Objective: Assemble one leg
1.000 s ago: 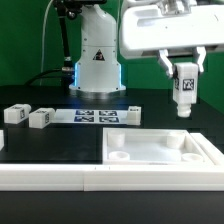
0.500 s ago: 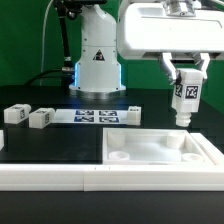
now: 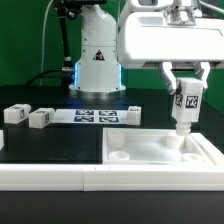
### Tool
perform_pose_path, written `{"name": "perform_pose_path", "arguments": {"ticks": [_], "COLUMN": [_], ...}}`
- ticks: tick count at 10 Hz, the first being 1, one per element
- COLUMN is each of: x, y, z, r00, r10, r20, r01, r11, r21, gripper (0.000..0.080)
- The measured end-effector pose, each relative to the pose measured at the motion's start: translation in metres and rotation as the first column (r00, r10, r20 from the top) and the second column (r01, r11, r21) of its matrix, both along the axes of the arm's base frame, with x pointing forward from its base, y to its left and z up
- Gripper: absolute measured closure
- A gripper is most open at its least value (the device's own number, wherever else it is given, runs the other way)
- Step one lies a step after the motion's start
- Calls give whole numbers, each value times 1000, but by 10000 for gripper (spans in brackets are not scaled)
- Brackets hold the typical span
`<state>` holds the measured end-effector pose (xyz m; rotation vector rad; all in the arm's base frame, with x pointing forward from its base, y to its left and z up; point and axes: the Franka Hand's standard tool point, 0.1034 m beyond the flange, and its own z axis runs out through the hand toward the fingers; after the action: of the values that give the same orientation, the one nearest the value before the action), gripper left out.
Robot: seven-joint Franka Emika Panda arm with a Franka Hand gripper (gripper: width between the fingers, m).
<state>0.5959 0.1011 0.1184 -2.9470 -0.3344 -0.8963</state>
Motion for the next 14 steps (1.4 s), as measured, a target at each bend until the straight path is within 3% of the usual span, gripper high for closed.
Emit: {"name": "perform_pose_path", "arguments": {"ticks": [1,3,5,10,14], "x": [12,16,15,16,10], "y": [0,2,7,10,11], "z": [-5,-13,-22,-25,-41], "r00": [1000,1000,1000,1000,1000], "r10": [-2,-2,2,4,7], "r20": [7,2,-9,16,-5], "r01": [2,2,-2,-4,-7], "r11": [1000,1000,1000,1000,1000], "r21": [2,4,5,7,5], "gripper": [506,506,506,506,506]}}
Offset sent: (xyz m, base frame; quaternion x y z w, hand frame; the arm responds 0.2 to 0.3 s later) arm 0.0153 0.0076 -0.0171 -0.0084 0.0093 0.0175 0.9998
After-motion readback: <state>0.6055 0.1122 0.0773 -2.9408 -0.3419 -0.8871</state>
